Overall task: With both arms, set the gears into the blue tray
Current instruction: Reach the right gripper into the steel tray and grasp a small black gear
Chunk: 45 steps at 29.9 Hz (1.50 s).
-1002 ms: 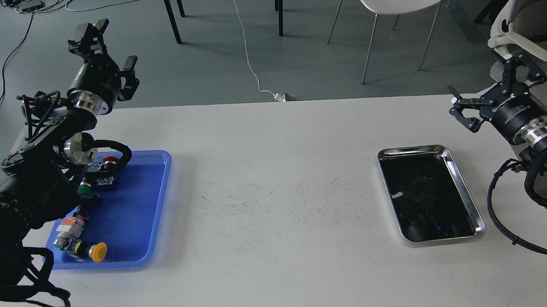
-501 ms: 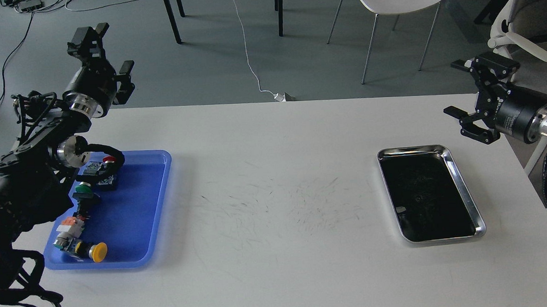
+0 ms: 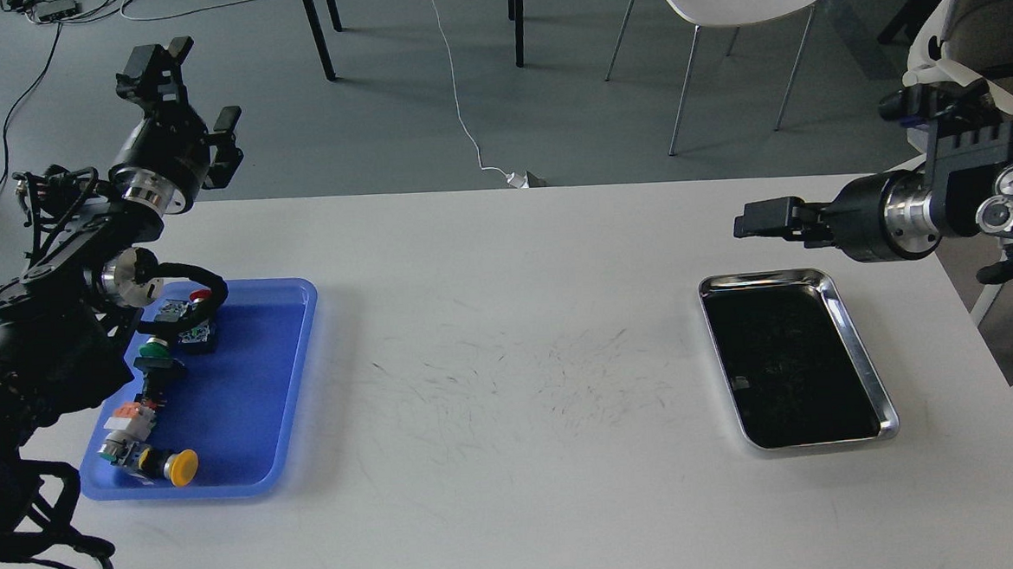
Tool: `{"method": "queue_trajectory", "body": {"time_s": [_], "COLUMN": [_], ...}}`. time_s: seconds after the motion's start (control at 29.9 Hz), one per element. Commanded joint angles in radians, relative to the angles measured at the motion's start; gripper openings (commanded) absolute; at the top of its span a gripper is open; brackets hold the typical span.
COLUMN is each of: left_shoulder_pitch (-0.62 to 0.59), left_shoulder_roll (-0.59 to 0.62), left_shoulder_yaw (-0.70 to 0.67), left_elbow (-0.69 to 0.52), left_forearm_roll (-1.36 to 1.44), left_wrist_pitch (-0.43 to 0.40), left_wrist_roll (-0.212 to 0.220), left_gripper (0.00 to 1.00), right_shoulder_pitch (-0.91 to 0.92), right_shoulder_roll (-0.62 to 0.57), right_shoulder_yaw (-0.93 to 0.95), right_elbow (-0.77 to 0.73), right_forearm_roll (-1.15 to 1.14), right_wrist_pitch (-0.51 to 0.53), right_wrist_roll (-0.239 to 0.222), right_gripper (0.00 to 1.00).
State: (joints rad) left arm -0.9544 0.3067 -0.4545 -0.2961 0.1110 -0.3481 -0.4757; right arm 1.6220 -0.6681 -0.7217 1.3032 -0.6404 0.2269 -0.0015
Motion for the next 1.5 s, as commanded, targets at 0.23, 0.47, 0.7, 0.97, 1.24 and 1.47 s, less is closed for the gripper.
{"method": "queue_trajectory", "body": {"time_s": [0.23, 0.47, 0.7, 0.97, 1.24, 1.47], "left_shoulder_pitch": [0.003, 0.006, 0.006, 0.006, 0.006, 0.006], "left_shoulder_roll": [0.045, 0.046, 0.051, 0.049, 0.052, 0.054], "left_shoulder_yaw": [0.007, 0.007, 0.007, 0.008, 0.005, 0.007], "left_elbow": [0.0, 0.0, 0.0, 0.0, 0.0, 0.0], "left_forearm_roll": [-0.005, -0.005, -0.007, -0.007, -0.01, -0.01], "left_wrist_pitch": [-0.006, -0.008, -0.009, -0.005, -0.003, -0.003], "left_wrist_roll": [-0.013, -0.013, -0.013, -0.013, -0.013, -0.013], "left_gripper": [0.98, 0.98, 0.98, 0.98, 0.98, 0.98], "right_shoulder_pitch": [-0.076, -0.149, -0.203, -0.211, -0.251, -0.257], "right_shoulder_roll": [0.145, 0.211, 0.232, 0.231, 0.225, 0.229], "right_shoulder_yaw": [-0.168, -0.171, -0.169, -0.168, -0.166, -0.165], "right_elbow": [-0.105, -0.179, -0.225, -0.222, -0.226, -0.228], "right_forearm_roll": [-0.074, -0.073, -0.071, -0.068, -0.073, -0.073], "right_wrist_pitch": [-0.032, -0.067, -0.077, -0.08, -0.098, -0.123], "right_wrist_roll": [0.0, 0.0, 0.0, 0.0, 0.002, 0.002], "right_gripper": [0.97, 0.95, 0.95, 0.93, 0.88, 0.76]}}
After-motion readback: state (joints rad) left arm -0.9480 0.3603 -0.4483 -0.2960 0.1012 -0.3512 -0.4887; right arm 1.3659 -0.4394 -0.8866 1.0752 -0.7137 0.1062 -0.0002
